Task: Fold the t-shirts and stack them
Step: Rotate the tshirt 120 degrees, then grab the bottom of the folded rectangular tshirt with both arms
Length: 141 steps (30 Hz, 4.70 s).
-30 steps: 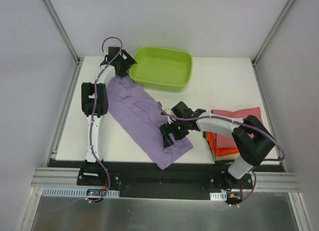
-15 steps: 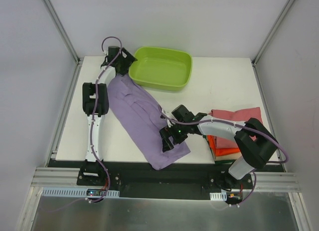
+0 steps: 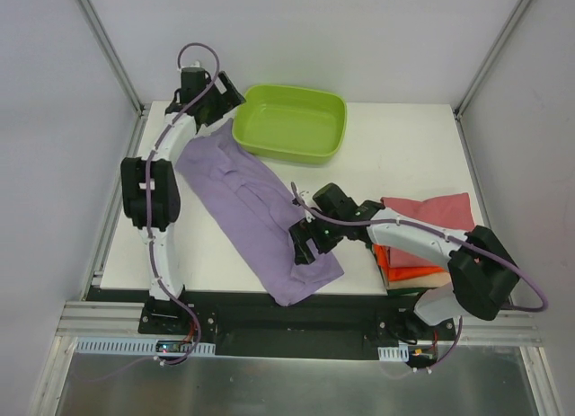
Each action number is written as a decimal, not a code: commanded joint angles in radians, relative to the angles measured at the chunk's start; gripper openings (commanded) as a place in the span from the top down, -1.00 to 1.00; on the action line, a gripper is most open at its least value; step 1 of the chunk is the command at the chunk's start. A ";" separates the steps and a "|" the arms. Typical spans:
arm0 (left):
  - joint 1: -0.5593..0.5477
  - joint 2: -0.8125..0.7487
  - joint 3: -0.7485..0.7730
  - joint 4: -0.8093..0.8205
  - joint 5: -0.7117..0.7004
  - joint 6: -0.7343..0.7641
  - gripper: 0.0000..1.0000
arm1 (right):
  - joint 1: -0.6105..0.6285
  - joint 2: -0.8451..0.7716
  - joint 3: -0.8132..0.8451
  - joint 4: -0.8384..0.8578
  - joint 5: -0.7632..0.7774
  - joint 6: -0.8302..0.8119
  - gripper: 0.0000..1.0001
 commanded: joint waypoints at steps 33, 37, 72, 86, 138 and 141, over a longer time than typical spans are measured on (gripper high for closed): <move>0.262 -0.340 -0.662 -0.142 -0.054 -0.008 -0.98 | 0.012 -0.119 -0.066 -0.035 0.129 0.072 -0.88; 0.261 -0.330 -0.565 -0.220 -0.044 0.012 -0.98 | 0.068 -0.065 -0.036 -0.052 0.171 0.016 -0.74; -0.213 -0.738 -1.264 -0.156 -0.177 -0.152 -0.98 | 0.173 0.063 0.010 -0.173 0.573 0.056 0.89; -0.212 -0.749 -1.264 -0.170 -0.194 -0.126 -0.98 | 0.127 -0.040 -0.026 -0.213 0.610 0.030 0.99; -0.007 -0.637 -1.081 -0.190 0.007 -0.057 -0.98 | -0.062 -0.083 -0.037 0.198 0.248 0.131 -0.92; -0.134 -0.787 -1.150 -0.199 -0.048 -0.074 -0.98 | -0.068 -0.126 -0.071 0.196 0.221 0.163 -0.92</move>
